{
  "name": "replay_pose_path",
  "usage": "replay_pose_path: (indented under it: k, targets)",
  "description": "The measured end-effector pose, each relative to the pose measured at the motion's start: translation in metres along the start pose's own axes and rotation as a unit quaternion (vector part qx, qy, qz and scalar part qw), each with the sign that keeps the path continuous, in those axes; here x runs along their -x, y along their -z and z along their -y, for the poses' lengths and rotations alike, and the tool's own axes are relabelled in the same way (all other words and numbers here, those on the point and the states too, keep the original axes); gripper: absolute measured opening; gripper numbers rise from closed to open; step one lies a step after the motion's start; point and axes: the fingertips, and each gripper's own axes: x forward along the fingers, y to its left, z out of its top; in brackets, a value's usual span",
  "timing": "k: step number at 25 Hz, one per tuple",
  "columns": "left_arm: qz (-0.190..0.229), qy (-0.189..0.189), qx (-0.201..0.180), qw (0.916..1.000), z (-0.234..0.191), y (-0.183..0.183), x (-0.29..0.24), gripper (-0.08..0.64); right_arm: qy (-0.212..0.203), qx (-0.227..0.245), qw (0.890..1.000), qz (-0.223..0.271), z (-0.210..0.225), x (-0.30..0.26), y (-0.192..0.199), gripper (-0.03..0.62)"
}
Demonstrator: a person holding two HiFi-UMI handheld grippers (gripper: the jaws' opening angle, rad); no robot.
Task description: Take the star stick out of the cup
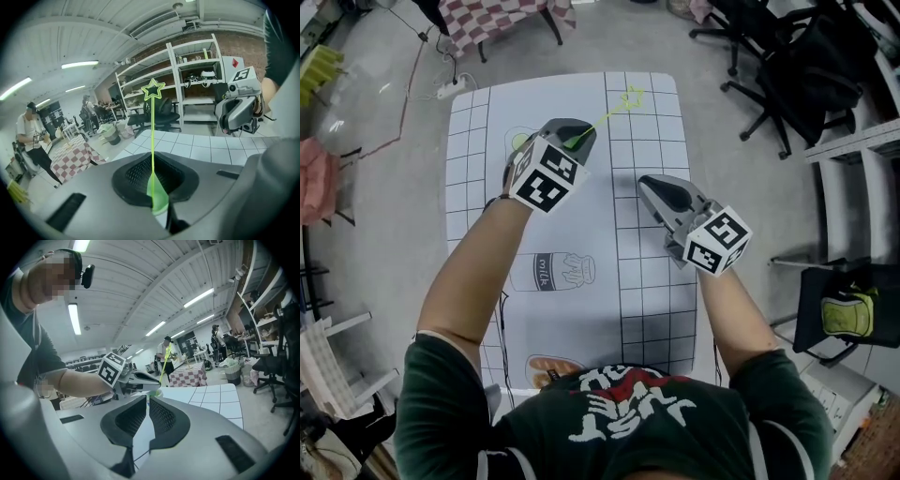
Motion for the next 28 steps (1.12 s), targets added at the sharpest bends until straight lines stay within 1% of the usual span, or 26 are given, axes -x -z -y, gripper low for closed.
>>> replay_pose_path:
  k: [4,7,10,13,18,22,28]
  targets:
    - [0.041,-0.007,0.033,0.9986,-0.015,-0.026,0.025,0.021,0.003,0.006,1.0,0.002,-0.008,0.006,-0.009,0.034]
    - [0.07,-0.02,0.06,0.9955,-0.031,-0.04,0.046,0.021,0.005,0.012,1.0,0.006,-0.016,0.01,-0.018,0.034]
    - [0.104,-0.031,0.088,0.9902,-0.045,-0.059,0.073,0.02,0.007,0.018,1.0,0.008,-0.027,0.014,-0.029,0.034]
    - [0.131,-0.028,0.106,0.9852,-0.051,-0.083,0.104,0.021,0.008,0.025,1.0,0.01,-0.042,0.019,-0.043,0.034]
    - [0.187,-0.019,0.144,0.9715,-0.067,-0.135,0.173,0.02,0.009,0.044,0.999,0.025,-0.075,0.029,-0.088,0.034]
    - [0.229,-0.009,0.148,0.962,-0.074,-0.184,0.239,0.02,0.017,0.071,0.997,0.037,-0.111,0.04,-0.132,0.034]
    - [0.256,0.005,0.128,0.9583,-0.06,-0.231,0.342,0.02,0.034,0.077,0.995,0.058,-0.185,0.063,-0.185,0.034]
